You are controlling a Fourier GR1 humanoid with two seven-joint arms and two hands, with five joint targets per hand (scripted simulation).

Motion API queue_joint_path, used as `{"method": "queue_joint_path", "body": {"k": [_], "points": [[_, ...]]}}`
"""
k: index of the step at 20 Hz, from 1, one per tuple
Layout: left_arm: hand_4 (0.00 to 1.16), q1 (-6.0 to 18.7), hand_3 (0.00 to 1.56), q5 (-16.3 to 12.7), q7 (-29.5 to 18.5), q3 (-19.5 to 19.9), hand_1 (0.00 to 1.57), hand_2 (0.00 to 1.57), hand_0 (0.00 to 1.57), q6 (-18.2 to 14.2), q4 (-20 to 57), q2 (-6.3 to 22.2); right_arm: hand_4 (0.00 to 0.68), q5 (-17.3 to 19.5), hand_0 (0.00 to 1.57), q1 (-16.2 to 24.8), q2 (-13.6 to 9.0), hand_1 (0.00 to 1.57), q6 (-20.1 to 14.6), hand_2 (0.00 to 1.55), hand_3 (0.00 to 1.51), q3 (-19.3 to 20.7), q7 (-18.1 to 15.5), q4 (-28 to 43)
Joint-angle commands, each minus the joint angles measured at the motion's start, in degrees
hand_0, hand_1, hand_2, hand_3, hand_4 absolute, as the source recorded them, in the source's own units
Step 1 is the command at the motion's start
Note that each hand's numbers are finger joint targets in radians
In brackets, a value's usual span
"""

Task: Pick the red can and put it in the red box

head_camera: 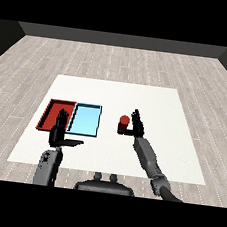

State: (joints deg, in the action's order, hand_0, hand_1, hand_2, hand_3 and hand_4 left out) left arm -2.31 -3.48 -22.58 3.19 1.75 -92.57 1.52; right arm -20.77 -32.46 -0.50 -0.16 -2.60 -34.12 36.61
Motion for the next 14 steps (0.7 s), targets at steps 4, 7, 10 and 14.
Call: {"method": "queue_joint_path", "body": {"k": [4,7,10,14], "points": [[0.00,1.07,0.00,-1.67,3.85,1.44,0.00,0.00,0.00,-0.33,-2.64,1.06,0.000,-2.52,0.00,-1.84,0.49,0.00,-3.47,0.00,0.00,-3.44,0.23,-1.16],[0.00,-1.10,0.00,-1.30,3.59,0.02,0.00,0.00,0.00,0.79,-4.17,0.88,0.000,-2.69,0.00,-4.07,0.50,0.00,-0.56,0.00,0.00,-1.14,-2.57,-6.81],[0.00,0.14,0.00,-2.98,-2.23,2.63,0.00,0.00,0.00,3.49,3.04,2.38,0.000,-4.75,0.00,-7.82,0.49,0.00,-1.79,0.00,0.00,-1.68,-5.83,-12.09],[0.00,4.56,0.00,-2.26,3.61,2.57,0.00,0.00,0.00,0.78,0.63,2.59,0.000,-7.65,0.00,-8.51,0.48,0.00,-1.02,0.00,0.00,-5.89,-7.76,-15.46]]}}
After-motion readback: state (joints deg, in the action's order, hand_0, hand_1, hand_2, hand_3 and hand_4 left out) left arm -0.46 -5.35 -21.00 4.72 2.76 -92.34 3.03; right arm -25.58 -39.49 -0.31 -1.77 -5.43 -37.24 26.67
